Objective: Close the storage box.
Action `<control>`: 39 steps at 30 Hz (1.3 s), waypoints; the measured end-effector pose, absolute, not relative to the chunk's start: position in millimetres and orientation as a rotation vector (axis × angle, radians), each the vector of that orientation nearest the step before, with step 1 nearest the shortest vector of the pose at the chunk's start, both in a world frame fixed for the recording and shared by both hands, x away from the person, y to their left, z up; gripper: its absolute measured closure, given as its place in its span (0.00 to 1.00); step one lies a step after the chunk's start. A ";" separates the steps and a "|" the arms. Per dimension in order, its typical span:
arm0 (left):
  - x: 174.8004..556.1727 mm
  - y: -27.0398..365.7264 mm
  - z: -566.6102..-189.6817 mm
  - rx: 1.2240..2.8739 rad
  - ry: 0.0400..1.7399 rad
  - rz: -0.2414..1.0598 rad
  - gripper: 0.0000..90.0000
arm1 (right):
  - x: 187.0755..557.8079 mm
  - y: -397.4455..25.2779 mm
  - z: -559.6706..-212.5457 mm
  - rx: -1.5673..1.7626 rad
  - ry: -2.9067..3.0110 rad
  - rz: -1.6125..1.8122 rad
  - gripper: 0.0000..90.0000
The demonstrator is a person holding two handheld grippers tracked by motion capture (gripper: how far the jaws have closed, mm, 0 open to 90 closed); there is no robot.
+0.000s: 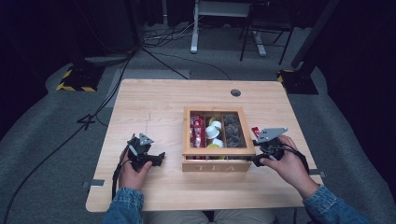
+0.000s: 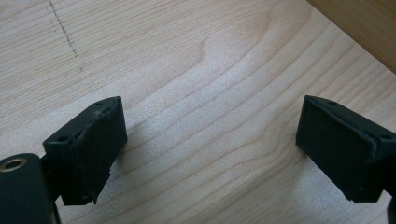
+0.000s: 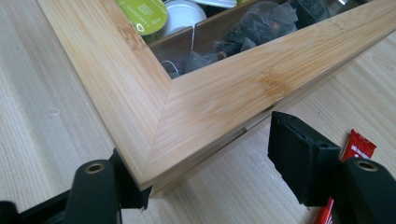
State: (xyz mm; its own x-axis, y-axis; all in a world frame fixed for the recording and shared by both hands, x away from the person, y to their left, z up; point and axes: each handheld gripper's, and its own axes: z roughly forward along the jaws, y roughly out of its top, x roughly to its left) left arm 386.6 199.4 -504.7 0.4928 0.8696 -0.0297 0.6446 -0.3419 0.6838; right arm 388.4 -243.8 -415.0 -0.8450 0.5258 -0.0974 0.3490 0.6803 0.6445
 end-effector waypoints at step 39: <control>386.5 199.6 -504.6 2.100 1.239 0.455 0.10 | 400.4 -339.6 -397.9 1.017 2.417 1.139 0.31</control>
State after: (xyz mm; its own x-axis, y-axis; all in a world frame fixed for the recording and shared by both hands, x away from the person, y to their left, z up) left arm 386.5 199.6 -504.6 0.4932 0.8694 -0.0290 0.6443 -0.3428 0.6836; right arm 400.4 -339.6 -397.9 -0.7122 0.7007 0.0416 0.4781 0.4409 0.7596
